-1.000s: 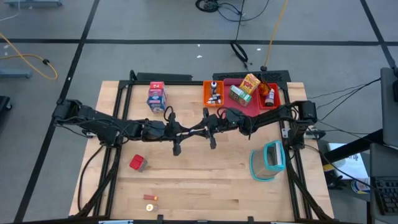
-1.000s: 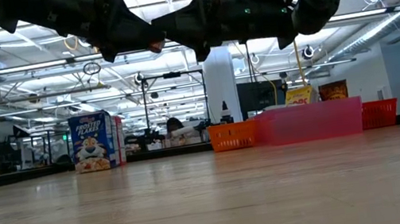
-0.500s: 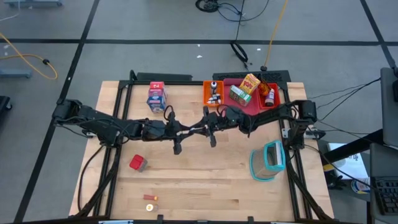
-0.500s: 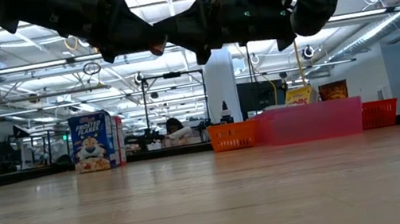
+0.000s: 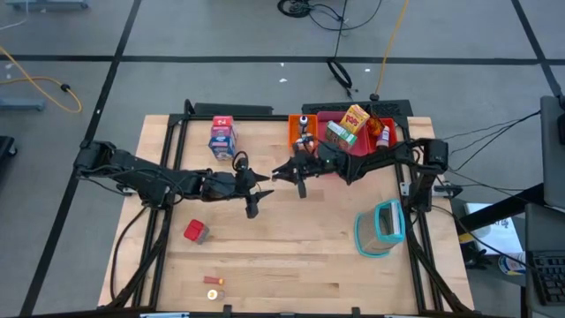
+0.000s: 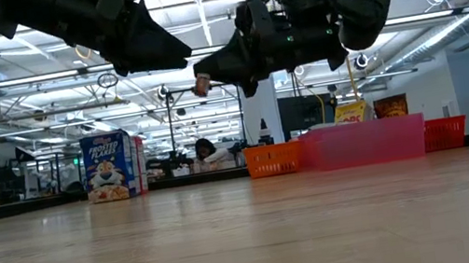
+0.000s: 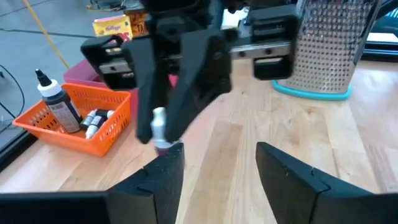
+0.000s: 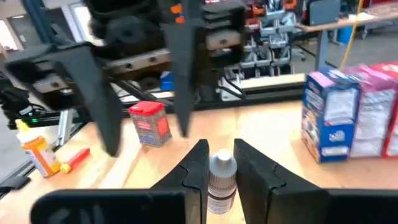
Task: Pick & Place Kitchen Items
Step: Put the small orange food coloring bottle into the orange bin
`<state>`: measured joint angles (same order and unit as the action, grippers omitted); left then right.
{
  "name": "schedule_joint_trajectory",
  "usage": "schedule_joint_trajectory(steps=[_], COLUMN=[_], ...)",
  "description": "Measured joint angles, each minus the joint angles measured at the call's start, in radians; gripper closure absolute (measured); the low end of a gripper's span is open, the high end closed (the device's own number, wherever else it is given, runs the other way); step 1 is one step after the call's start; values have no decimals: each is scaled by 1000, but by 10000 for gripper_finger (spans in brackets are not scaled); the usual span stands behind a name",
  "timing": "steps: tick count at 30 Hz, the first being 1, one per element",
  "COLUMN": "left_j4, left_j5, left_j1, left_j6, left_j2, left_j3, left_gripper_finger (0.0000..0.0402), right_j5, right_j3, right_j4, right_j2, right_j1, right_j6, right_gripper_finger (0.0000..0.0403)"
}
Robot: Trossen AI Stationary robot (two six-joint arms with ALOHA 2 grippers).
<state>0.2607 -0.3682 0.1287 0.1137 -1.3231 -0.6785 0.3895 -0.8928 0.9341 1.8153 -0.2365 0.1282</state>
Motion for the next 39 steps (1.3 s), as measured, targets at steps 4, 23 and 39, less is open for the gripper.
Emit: schedule_joint_trajectory(steps=[4,23,39], left_j4=[0,-2,-2], left_j5=[0,0,0], left_j1=[0,0,0], left_j6=[-5,-3,-1], left_j2=[0,0,-1], left_j3=[0,1,2], left_gripper_finger=[199,199,199], right_j5=[-4,-374,-500], right_j3=[0,-1,-1], right_j4=[-6,-166,-197], right_j2=[0,0,0], right_j1=[-40,-201,-242], right_j6=[23,-21,-28], right_gripper_finger=[358,358,358])
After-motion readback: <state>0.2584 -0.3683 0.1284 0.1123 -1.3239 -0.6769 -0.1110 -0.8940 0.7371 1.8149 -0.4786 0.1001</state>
